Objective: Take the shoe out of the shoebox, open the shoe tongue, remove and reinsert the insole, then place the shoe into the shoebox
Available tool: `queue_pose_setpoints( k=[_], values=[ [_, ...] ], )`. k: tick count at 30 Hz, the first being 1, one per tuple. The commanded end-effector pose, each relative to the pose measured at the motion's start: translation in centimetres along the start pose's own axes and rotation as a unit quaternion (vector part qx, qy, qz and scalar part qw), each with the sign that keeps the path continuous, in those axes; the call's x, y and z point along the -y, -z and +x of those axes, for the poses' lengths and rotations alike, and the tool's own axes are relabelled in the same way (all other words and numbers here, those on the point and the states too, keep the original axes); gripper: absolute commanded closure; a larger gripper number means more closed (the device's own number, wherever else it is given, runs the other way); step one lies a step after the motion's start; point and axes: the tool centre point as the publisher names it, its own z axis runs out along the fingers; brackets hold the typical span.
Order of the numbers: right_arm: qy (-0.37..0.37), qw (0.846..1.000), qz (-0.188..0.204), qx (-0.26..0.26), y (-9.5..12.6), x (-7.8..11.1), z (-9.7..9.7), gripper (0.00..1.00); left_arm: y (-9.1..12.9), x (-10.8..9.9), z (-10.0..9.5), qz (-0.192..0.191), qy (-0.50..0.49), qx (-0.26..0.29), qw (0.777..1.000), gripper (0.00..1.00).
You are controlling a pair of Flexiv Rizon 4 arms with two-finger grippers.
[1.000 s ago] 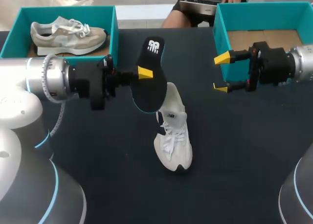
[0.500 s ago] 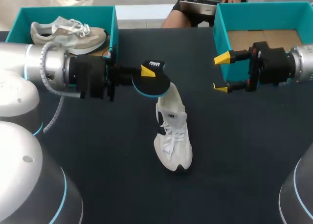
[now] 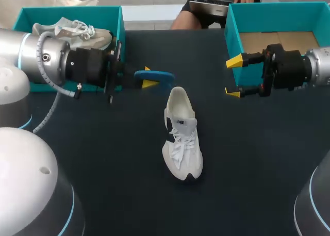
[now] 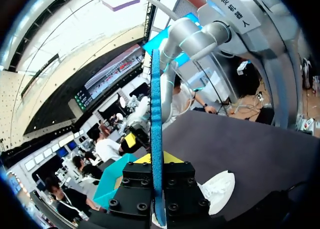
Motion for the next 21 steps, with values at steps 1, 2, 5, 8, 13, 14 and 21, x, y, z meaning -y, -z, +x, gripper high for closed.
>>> queue_pose_setpoints(
  k=[1,2,5,8,13,14,21],
  values=[
    [0.000,1.000,-0.001,0.001,-0.13,0.01,-0.03,0.00,0.02,-0.36,-0.48,0.048,0.226,-0.046,0.972,1.00],
    [0.000,1.000,-0.001,0.001,-0.13,0.01,-0.03,0.00,0.02,-0.36,-0.48,0.048,0.226,-0.046,0.972,1.00],
    [0.000,1.000,-0.001,0.001,-0.13,0.01,-0.03,0.00,0.02,-0.36,-0.48,0.048,0.226,-0.046,0.972,1.00],
    [0.000,1.000,-0.001,0.001,-0.13,0.01,-0.03,0.00,0.04,-0.40,-0.71,0.047,0.274,-0.040,0.960,1.00],
    [0.000,1.000,-0.001,0.001,-0.13,0.01,-0.03,0.00,0.19,-0.68,-1.38,0.039,0.439,-0.009,0.898,1.00],
    [0.000,1.000,-0.001,0.001,-0.13,0.01,-0.03,0.00,0.15,-0.79,-1.33,0.044,0.457,-0.011,0.888,1.00],
    [0.000,1.000,-0.001,0.001,-0.13,0.01,-0.03,0.00,-0.06,-0.46,-0.99,0.028,0.601,-0.016,0.798,1.00]
  ],
)
